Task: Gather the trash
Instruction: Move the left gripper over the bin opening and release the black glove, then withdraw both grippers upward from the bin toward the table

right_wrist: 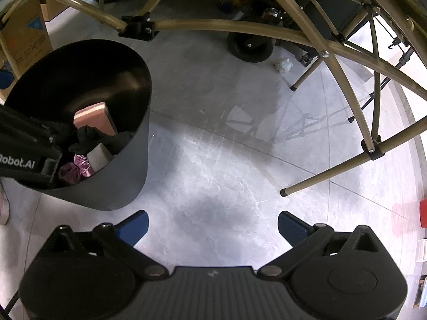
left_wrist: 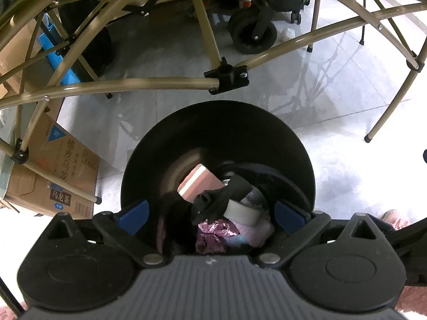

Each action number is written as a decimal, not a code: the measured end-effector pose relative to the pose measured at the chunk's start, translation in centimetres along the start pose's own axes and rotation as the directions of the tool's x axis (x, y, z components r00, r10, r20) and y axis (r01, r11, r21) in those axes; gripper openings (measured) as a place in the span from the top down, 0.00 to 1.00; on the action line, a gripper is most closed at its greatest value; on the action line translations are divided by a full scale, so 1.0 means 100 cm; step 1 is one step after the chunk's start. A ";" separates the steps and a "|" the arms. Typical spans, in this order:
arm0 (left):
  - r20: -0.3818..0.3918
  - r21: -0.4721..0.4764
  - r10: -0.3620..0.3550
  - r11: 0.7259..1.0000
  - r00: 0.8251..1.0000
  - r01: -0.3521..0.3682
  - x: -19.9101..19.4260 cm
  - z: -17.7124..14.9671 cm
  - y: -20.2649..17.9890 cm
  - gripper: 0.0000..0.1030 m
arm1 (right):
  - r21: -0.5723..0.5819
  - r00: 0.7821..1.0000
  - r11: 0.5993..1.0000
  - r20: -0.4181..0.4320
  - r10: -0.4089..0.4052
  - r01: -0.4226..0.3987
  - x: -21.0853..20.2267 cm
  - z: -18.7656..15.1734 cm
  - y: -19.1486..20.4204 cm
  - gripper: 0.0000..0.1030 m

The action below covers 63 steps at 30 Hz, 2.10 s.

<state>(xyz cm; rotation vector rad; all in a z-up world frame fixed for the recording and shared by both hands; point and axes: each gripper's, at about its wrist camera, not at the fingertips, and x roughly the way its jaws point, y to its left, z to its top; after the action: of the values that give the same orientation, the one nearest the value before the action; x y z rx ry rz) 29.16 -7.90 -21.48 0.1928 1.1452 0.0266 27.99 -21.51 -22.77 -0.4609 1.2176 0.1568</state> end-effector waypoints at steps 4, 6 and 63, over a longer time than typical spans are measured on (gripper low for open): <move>-0.021 -0.004 0.009 1.000 1.000 -0.009 0.001 -0.001 0.003 0.00 | -0.003 1.000 1.000 -0.001 0.001 -0.001 0.001 0.000 0.001 0.00; -0.033 -0.007 0.013 1.000 0.999 -0.013 0.001 -0.001 0.004 0.00 | -0.005 1.000 1.000 -0.002 0.002 -0.002 0.002 0.000 0.002 0.00; 0.271 -0.193 0.039 0.981 0.962 0.015 -0.157 0.000 0.108 0.00 | -0.030 0.857 0.976 0.473 0.205 -0.217 -0.164 0.026 -0.006 0.00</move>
<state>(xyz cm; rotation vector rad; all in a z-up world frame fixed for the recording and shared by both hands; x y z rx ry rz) 23.51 0.88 -5.52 0.0283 0.8590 0.1186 24.78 -18.87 -6.64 -0.2418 0.7795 0.4194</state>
